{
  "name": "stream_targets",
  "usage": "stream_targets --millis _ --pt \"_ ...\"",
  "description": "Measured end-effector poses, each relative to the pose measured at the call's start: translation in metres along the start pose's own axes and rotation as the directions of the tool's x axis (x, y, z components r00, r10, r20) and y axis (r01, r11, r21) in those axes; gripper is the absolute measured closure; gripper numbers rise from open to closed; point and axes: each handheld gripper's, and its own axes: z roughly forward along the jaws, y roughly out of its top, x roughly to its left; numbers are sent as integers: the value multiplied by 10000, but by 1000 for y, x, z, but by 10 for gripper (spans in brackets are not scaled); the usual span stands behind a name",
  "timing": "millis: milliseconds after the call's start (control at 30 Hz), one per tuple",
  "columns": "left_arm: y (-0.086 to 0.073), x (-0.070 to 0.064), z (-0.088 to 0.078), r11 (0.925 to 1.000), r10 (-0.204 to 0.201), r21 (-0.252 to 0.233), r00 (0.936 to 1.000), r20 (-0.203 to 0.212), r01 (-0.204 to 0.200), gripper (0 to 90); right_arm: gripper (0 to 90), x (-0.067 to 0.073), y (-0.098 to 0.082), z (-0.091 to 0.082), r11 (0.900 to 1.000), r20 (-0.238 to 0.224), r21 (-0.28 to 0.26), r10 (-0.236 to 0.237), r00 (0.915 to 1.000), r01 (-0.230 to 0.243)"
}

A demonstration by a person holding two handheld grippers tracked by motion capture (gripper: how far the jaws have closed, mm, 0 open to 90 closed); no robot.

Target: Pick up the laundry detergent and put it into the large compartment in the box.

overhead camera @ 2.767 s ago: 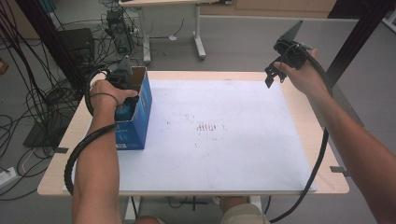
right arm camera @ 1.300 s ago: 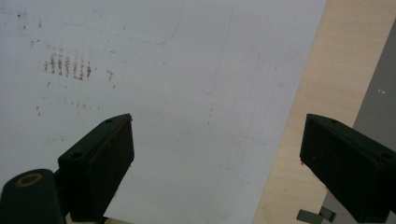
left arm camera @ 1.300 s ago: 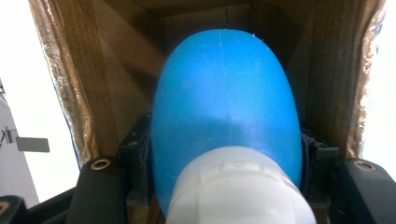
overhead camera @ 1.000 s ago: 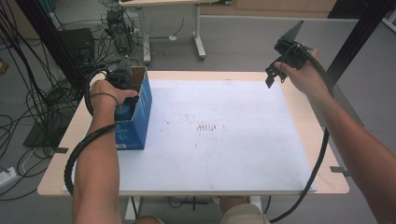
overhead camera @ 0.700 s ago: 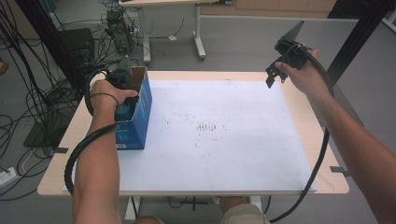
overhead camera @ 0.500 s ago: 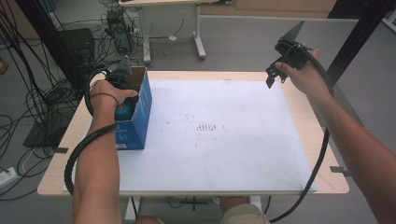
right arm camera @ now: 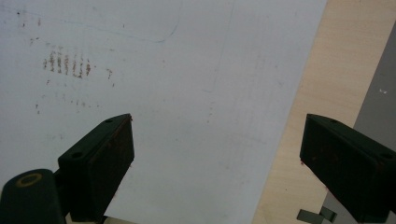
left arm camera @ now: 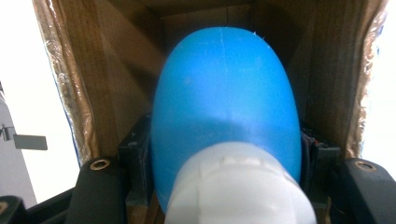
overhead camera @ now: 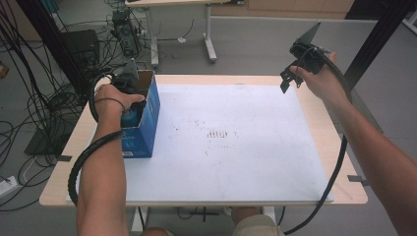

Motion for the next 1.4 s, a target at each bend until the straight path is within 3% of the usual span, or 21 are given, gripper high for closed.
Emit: stream_targets --millis 700,1000,1200,1267,1333,1400 --pt "-2 2 -4 10000 -46 23 10000 36 46 352 101 2 -1 3 10000 -48 5 -39 10000 39" --pt "-8 3 -28 9999 -99 -129 10000 3 99 292 100 1 -2 6 10000 -194 -18 -57 9998 57" --pt "-17 1 -58 9993 -34 -373 10000 -24 33 245 97 -2 -1 7 10000 -248 7 -1 9997 1" --pt "-24 -1 -74 9985 161 -528 9998 104 -156 228 96 -2 -1 7 10000 -250 -1 0 9997 0" --pt "-25 -2 -77 9984 188 -542 9997 148 -179 216 95 -2 0 8 10000 -286 11 0 9996 0" --pt "-30 -8 -89 9974 328 -656 9992 221 -312 198 94 -1 1 10 10000 -299 86 0 9996 3"
